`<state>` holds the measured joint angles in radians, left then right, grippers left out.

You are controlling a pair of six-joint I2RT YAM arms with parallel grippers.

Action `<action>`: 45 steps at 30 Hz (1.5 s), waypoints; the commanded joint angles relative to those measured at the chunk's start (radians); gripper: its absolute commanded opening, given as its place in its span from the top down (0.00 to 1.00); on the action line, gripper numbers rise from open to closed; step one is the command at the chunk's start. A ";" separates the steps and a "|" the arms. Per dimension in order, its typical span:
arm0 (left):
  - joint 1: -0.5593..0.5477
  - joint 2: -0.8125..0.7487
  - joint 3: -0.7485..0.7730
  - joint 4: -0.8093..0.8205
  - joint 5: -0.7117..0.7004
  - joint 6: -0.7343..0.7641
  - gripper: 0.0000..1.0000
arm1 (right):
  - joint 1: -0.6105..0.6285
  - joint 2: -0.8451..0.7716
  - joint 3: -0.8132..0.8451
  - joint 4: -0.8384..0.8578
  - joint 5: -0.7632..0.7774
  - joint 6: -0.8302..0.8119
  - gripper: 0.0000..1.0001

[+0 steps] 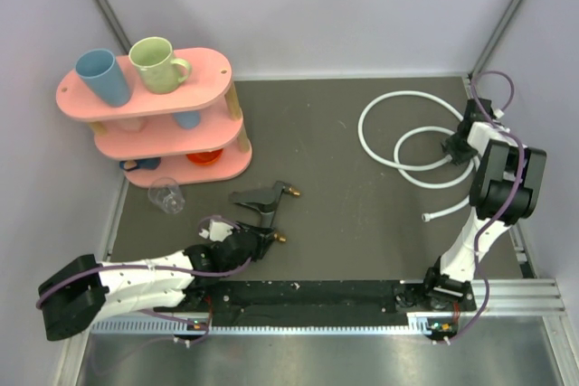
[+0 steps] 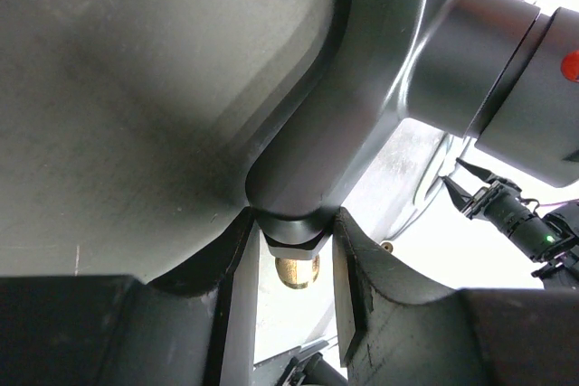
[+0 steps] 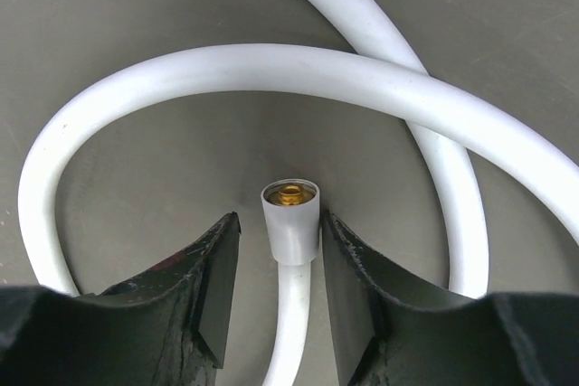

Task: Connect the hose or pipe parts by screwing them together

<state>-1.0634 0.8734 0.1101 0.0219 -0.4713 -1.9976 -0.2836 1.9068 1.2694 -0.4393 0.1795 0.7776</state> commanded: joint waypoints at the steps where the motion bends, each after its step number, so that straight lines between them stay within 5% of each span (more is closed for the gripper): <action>1: -0.010 -0.002 0.048 0.038 -0.007 -0.036 1.00 | -0.008 0.015 0.036 -0.003 -0.005 0.002 0.61; 6: -0.013 -0.008 0.048 0.027 -0.010 -0.040 1.00 | -0.008 0.018 0.033 -0.004 -0.005 -0.006 0.70; 13: -0.017 -0.008 0.056 0.023 -0.009 -0.036 1.00 | -0.008 0.009 0.053 0.034 -0.035 -0.101 0.99; 24: -0.029 -0.014 0.063 -0.007 -0.024 -0.038 1.00 | 0.132 -0.333 0.107 0.341 -0.199 -0.497 1.00; 30: -0.029 -0.033 0.059 -0.016 -0.032 -0.032 1.00 | 0.259 -0.534 -0.110 0.838 -0.402 -0.858 1.00; 34: -0.030 -0.028 0.060 -0.014 -0.033 -0.033 1.00 | 0.317 -0.647 -0.139 0.889 -0.715 -1.001 1.00; 39: -0.032 -0.013 0.049 0.027 -0.024 -0.029 1.00 | 0.468 -0.758 -0.208 0.691 -0.885 -1.367 1.00; 45: -0.032 -0.002 0.048 0.073 -0.027 -0.004 1.00 | 0.683 -0.891 -0.280 0.377 -0.911 -1.558 1.00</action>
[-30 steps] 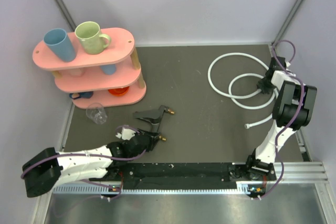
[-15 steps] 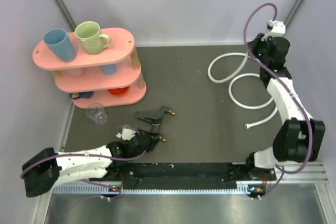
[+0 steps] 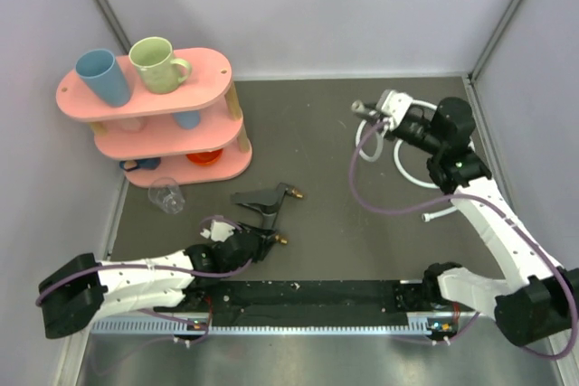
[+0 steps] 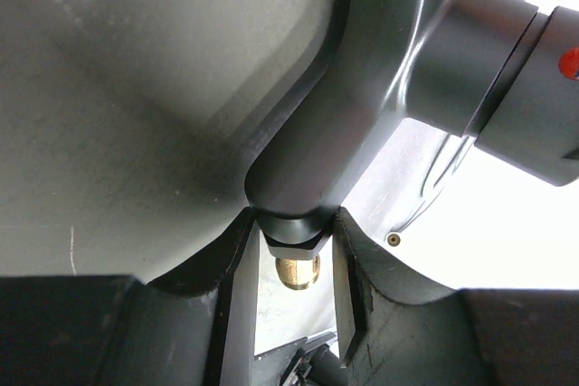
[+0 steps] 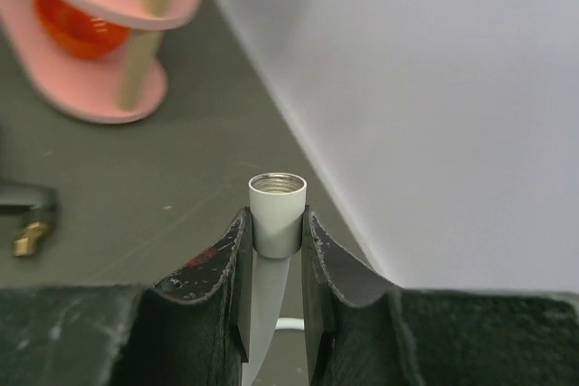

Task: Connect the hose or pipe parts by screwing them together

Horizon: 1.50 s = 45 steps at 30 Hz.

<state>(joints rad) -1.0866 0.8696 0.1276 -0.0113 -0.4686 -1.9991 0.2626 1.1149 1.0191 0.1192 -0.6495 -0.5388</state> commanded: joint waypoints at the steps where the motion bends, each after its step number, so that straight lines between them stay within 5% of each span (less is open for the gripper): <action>1: -0.009 0.005 0.030 0.108 -0.030 -0.003 1.00 | 0.173 -0.110 -0.037 -0.231 -0.020 -0.263 1.00; 11: -0.007 -0.029 -0.005 0.148 -0.068 -0.006 1.00 | 0.601 -0.172 -0.238 -0.432 0.235 -0.182 1.00; 20: -0.009 -0.058 -0.036 0.217 -0.105 0.025 1.00 | 0.796 -0.064 -0.396 -0.202 0.395 0.152 1.00; 35: -0.009 -0.043 -0.068 0.352 -0.162 0.132 1.00 | 0.837 0.193 -0.406 -0.012 0.448 0.447 1.00; 45: -0.010 -0.024 -0.069 0.370 -0.145 0.148 1.00 | 0.839 0.410 -0.225 -0.116 0.433 0.530 1.00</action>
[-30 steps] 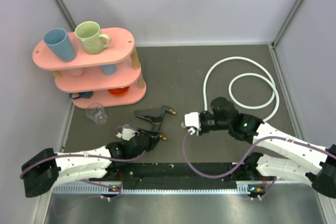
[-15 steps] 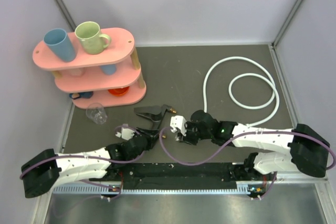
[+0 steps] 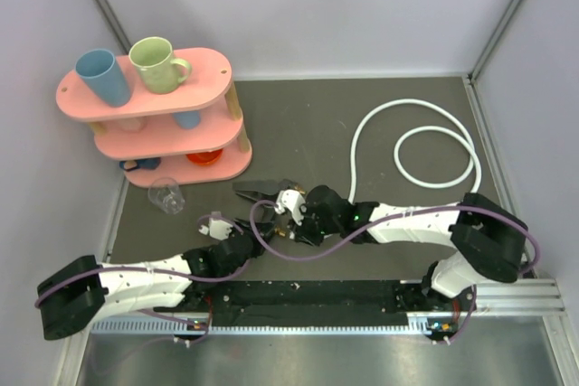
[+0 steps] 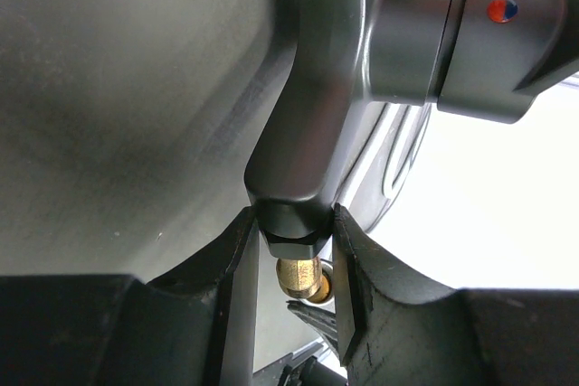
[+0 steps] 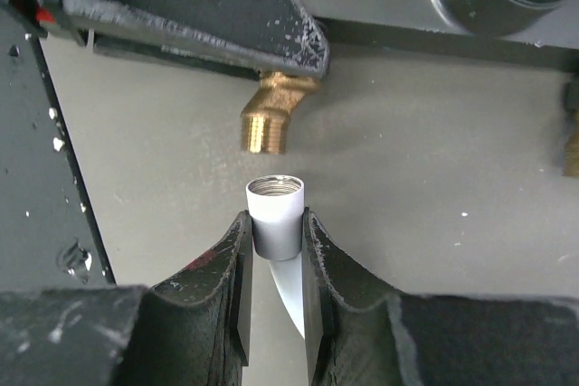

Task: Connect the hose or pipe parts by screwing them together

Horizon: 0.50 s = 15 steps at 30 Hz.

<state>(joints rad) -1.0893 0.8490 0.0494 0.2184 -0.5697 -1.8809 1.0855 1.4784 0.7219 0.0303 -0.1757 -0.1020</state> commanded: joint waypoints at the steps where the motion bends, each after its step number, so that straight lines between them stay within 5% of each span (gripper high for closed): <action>1: -0.007 -0.002 0.009 0.141 -0.045 0.029 1.00 | 0.014 0.057 0.079 -0.029 -0.051 0.094 1.00; 15: -0.012 0.009 -0.003 0.150 -0.042 0.025 1.00 | 0.014 0.125 0.154 -0.053 -0.064 0.194 1.00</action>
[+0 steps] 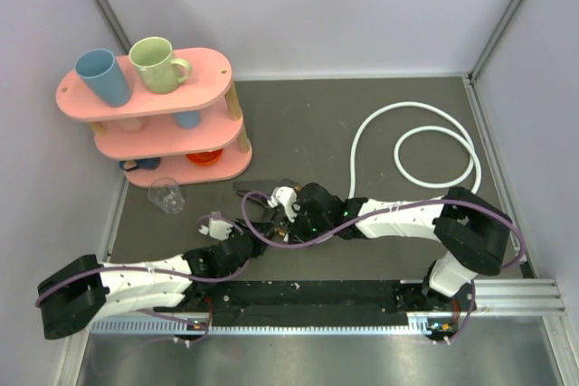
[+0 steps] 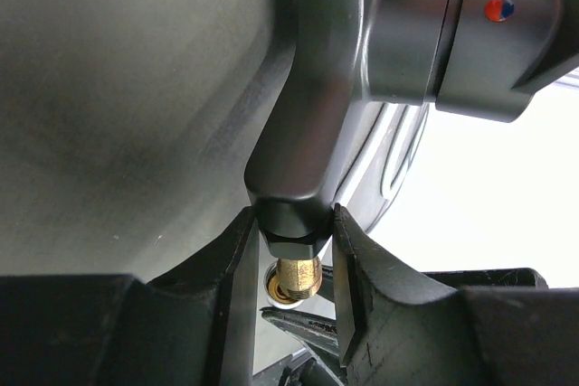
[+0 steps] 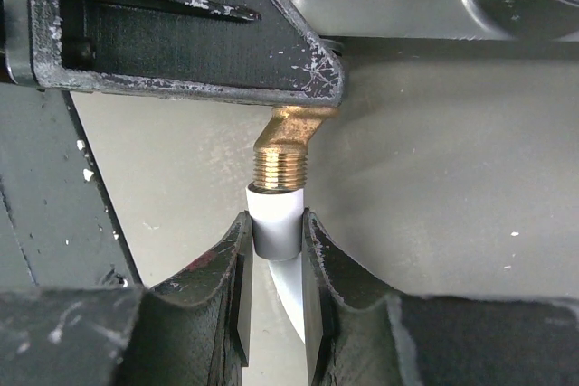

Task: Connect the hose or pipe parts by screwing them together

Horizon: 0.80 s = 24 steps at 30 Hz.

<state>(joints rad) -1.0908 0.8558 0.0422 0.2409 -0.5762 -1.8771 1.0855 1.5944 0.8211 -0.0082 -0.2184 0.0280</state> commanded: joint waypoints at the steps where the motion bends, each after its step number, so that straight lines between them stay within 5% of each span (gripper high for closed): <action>1: -0.012 0.000 0.004 0.127 -0.034 0.024 1.00 | 0.014 0.009 0.056 -0.015 -0.019 0.070 1.00; 24: -0.020 0.005 0.010 0.090 -0.042 0.022 1.00 | 0.014 -0.013 0.092 -0.061 0.048 0.127 1.00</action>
<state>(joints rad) -1.0973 0.8604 0.0418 0.2451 -0.5900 -1.8748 1.0855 1.5982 0.8551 -0.0578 -0.1833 0.1062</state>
